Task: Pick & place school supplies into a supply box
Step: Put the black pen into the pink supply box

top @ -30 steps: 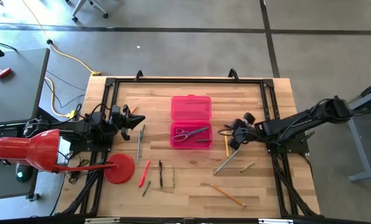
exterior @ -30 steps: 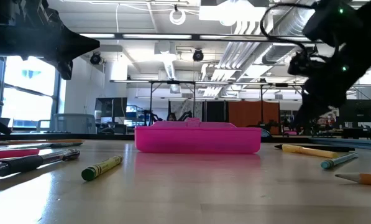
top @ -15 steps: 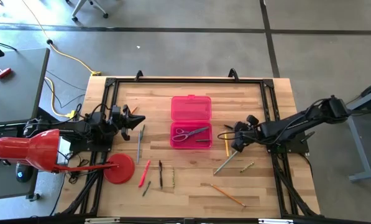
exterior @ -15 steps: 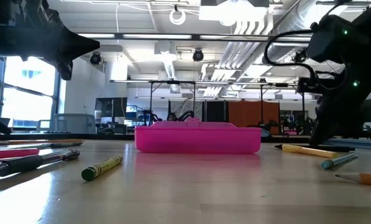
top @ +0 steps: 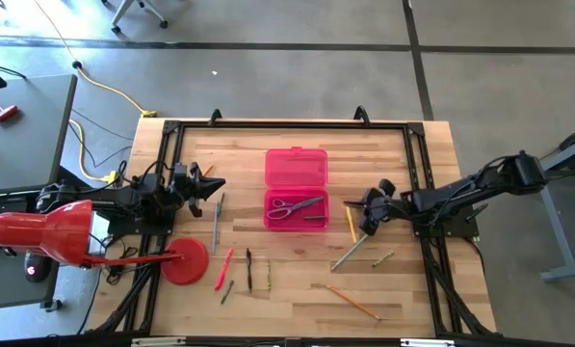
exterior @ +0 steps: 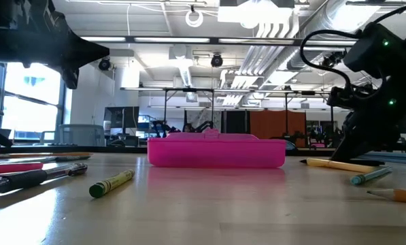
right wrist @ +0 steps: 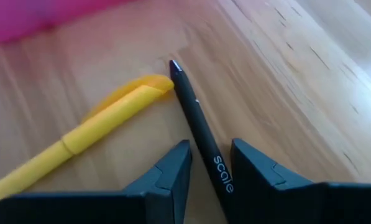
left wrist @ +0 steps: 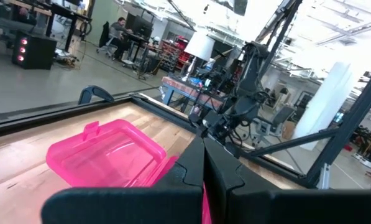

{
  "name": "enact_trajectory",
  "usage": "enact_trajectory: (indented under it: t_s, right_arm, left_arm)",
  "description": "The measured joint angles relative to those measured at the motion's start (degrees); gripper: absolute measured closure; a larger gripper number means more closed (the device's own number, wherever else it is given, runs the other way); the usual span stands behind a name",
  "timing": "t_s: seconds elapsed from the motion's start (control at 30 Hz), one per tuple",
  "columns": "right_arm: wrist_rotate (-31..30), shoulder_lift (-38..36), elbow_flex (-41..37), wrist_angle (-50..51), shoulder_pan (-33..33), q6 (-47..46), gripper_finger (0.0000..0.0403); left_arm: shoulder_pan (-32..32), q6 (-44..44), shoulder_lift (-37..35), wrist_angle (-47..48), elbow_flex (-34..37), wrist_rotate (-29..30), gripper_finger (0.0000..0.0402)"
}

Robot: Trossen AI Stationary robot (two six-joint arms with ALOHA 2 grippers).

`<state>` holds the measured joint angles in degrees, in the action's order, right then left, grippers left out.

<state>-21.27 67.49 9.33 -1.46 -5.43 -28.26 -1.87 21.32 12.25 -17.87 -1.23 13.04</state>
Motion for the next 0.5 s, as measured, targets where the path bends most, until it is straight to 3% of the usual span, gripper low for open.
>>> enact_trajectory:
  t_s: [0.17, 0.33, 0.5]
  right_arm:
    - [1.37, 0.22, -0.27, -3.09, 0.0, 3.72, 0.0324]
    - [2.95, 0.3, 0.93, -2.93, -0.07, 4.28, 0.0388]
    - [0.73, 0.56, 5.66, -1.67, -0.17, 7.07, 0.038]
  left_arm:
    - [0.0, 0.3, 0.0, 0.02, 0.0, 0.01, 0.0369]
    - [0.0, 0.32, 0.0, 0.02, 0.0, 0.03, 0.0369]
    - [0.0, 0.31, 0.0, 0.01, 0.0, 0.07, 0.0369]
